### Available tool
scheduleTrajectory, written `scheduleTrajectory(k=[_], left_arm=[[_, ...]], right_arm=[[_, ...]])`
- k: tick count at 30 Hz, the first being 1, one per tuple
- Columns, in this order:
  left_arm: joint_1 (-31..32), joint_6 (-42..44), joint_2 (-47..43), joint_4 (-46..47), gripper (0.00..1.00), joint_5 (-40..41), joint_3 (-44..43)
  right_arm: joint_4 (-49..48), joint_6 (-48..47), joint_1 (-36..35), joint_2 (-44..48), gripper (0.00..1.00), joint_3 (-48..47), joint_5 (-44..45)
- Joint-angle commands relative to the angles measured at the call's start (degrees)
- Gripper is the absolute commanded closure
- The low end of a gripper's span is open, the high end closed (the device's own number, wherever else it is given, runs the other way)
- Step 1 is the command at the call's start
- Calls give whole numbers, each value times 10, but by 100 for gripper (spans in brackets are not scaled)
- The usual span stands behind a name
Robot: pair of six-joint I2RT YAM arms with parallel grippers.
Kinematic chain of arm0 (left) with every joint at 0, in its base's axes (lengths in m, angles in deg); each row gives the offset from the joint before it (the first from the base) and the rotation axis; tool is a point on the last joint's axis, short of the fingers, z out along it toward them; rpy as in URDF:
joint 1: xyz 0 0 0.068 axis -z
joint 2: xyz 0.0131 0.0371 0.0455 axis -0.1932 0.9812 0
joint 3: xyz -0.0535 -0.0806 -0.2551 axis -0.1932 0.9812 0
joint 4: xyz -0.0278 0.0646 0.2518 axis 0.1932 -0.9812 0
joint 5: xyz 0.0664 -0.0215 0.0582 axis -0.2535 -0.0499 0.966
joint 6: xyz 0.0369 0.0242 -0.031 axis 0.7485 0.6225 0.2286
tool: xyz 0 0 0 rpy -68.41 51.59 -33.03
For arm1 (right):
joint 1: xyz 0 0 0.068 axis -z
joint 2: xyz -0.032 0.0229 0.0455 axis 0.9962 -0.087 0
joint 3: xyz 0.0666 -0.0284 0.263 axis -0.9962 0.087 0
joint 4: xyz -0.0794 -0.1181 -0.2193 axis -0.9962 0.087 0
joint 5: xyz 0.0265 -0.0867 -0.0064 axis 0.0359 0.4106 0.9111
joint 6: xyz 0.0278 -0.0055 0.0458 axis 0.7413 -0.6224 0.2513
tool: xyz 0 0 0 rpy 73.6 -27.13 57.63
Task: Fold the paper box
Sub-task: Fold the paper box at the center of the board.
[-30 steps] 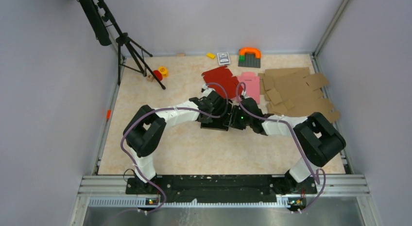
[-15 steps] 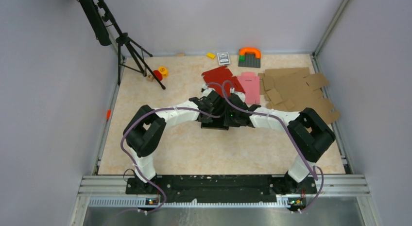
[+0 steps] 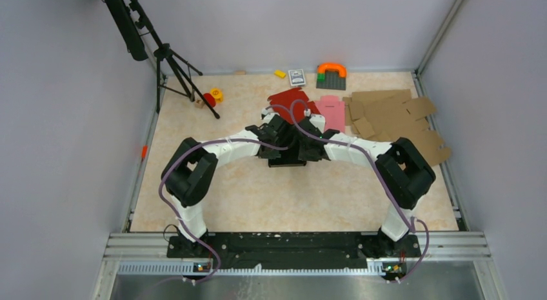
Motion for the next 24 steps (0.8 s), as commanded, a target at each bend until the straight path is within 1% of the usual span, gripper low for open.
scheduleTrajectory(k=[1,6,7,9,11,14,17,22,24], left_arm=[[38,17,7,-22,100,8,0],[37,17,3,-27,100,14,-2],[37,17,0,-28,100,19,-1],[37,16,-2,-33,100,31,-2],[37,15,-4,-45,100,42,-7],[37,9,-13,-55,100,48,-6],[37,-2,-17,-64,100,48,-5],[37,-33,-33,-73,100,31,3],[37,-45,-42,-79,100,28,4]], right_arm=[[40,-5,-40,-26,73,2,109],[-71,4,-37,48,73,91,114],[-100,1,-35,61,74,107,105],[-135,1,-25,71,71,129,75],[-140,4,-15,63,70,131,53],[-132,16,-13,51,70,130,50],[-157,24,-13,59,70,154,36],[-142,31,-14,63,69,160,57],[-146,38,-19,68,71,172,69]])
